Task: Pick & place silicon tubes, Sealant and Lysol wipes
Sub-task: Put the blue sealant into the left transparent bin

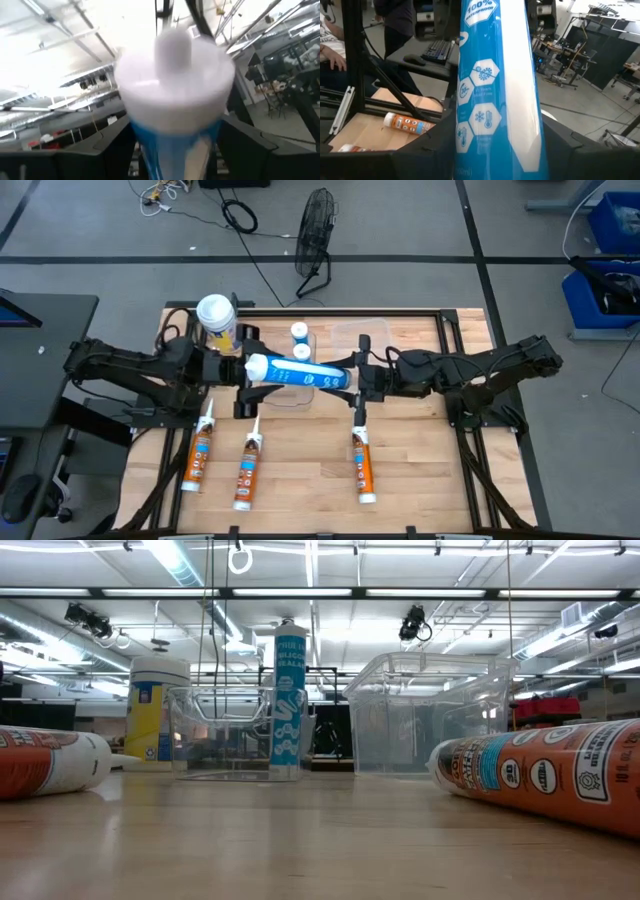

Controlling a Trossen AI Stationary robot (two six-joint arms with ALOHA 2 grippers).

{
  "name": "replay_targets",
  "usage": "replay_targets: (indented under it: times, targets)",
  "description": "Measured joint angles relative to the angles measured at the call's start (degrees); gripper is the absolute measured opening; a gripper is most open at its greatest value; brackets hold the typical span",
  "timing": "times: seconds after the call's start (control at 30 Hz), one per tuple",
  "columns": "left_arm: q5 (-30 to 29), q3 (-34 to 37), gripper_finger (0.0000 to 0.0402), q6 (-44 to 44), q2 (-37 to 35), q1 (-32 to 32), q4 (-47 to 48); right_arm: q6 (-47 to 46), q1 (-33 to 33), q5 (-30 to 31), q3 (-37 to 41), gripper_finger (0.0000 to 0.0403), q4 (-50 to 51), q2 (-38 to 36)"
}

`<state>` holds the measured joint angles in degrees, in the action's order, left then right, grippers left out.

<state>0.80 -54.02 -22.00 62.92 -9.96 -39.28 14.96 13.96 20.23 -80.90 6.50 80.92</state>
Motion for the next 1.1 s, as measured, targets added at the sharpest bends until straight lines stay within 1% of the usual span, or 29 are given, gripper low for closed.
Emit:
replay_targets:
  times: [0.13, 0.2, 0.33, 0.5, 0.77, 0.83, 0.87, 1.0, 1.03, 1.1]
  targets:
    - [2.6, 0.0, 0.0258, 0.5, 0.0, 0.0, -3.0, -0.6, 0.0, -0.4, 0.0, 0.0209, 1.1, 0.0]
    - [2.4, 0.0, 0.0258, 1.6, -0.1, 0.1, -3.3, -0.8, 0.0, -0.3, 0.0, 0.0209, 1.1, 0.0]
    - [2.2, -0.1, 0.0254, 1.2, 0.3, 0.9, -1.4, -0.3, 0.0, -0.4, 0.0, 0.0209, 0.1, 0.1]
    - [2.1, -0.1, 0.0224, 0.6, 0.6, 0.8, -1.4, -0.6, 0.0, -1.2, 0.0, 0.0209, 0.8, 0.1]
    - [1.9, -0.1, 0.0222, 0.7, 0.6, 0.8, -1.2, -0.8, 0.0, -1.2, 0.0, 0.0209, 1.5, 0.1]
    - [1.2, -0.1, 0.0222, 0.6, 0.6, 0.8, -0.9, -1.3, 0.0, -1.2, 0.0, 0.0209, 2.3, 0.0]
    - [0.7, -0.1, 0.0222, 0.6, 0.6, 0.8, -0.7, -1.8, 0.0, -1.3, 0.0, 0.0219, 2.5, 0.0]
    - [-1.0, -0.1, 0.0222, -0.7, 0.4, 0.9, -0.3, -4.8, -0.5, -0.3, 0.0, 0.0293, 2.9, 0.0]
    - [-1.2, -0.1, 0.0222, -0.8, 0.4, 0.9, -0.2, -5.3, -0.7, 0.2, 0.0, 0.0303, 3.3, 0.0]
    - [-1.4, -0.1, 0.0222, -0.7, 0.5, 0.9, 0.4, -6.0, -1.1, 0.8, 0.0, 0.0311, 4.5, 0.0]
